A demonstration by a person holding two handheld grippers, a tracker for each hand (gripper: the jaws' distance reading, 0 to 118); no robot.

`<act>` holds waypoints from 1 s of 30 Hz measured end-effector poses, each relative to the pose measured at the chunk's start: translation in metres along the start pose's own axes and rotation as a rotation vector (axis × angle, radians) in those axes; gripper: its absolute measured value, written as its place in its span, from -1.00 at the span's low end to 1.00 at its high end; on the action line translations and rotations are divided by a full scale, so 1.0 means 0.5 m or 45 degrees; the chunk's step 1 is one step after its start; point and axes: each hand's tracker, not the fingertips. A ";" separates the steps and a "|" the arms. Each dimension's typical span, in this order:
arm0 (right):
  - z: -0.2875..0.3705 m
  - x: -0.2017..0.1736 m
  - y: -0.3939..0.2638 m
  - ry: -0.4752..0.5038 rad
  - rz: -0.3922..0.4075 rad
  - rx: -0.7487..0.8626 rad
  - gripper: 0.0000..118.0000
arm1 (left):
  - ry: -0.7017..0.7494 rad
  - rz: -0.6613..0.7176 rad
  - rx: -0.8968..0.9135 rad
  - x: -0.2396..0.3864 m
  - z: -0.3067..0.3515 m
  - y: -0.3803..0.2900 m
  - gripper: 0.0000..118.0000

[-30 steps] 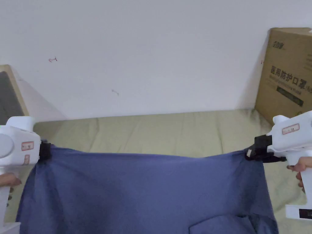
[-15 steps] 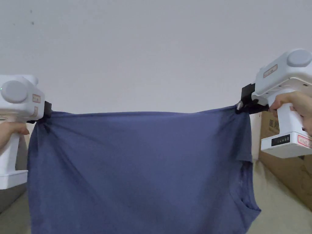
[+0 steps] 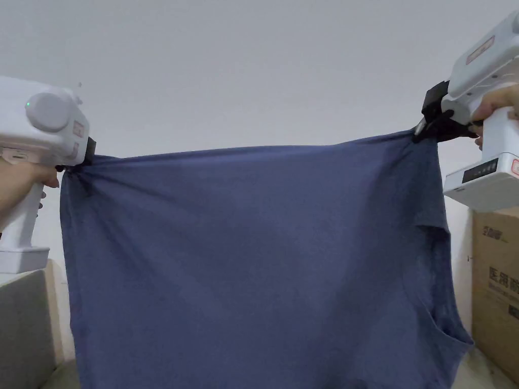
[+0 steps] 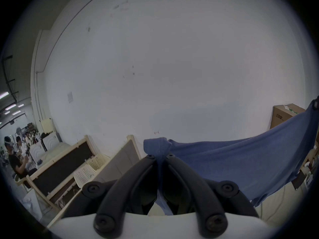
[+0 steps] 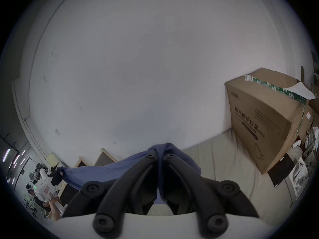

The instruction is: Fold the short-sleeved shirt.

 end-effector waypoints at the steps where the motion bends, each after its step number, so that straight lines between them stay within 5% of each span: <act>1: 0.008 0.001 -0.004 -0.006 0.014 -0.011 -0.92 | 0.008 -0.015 0.008 0.002 0.007 0.000 -0.95; 4: 0.017 0.013 -0.045 -0.036 0.094 -0.034 -0.92 | 0.001 -0.054 0.025 0.008 0.016 -0.039 -0.95; 10: -0.052 0.090 -0.183 -0.091 0.083 -0.194 -0.92 | -0.060 -0.037 -0.195 0.054 -0.045 -0.224 -0.95; 23: -0.382 0.463 -0.751 -0.380 -0.009 -0.914 -0.92 | -0.125 -0.193 -0.826 0.236 -0.198 -0.944 -0.95; 30: -0.382 0.584 -0.900 -0.466 -0.118 -1.053 -0.92 | -0.163 -0.044 -0.968 0.205 -0.168 -1.058 -0.95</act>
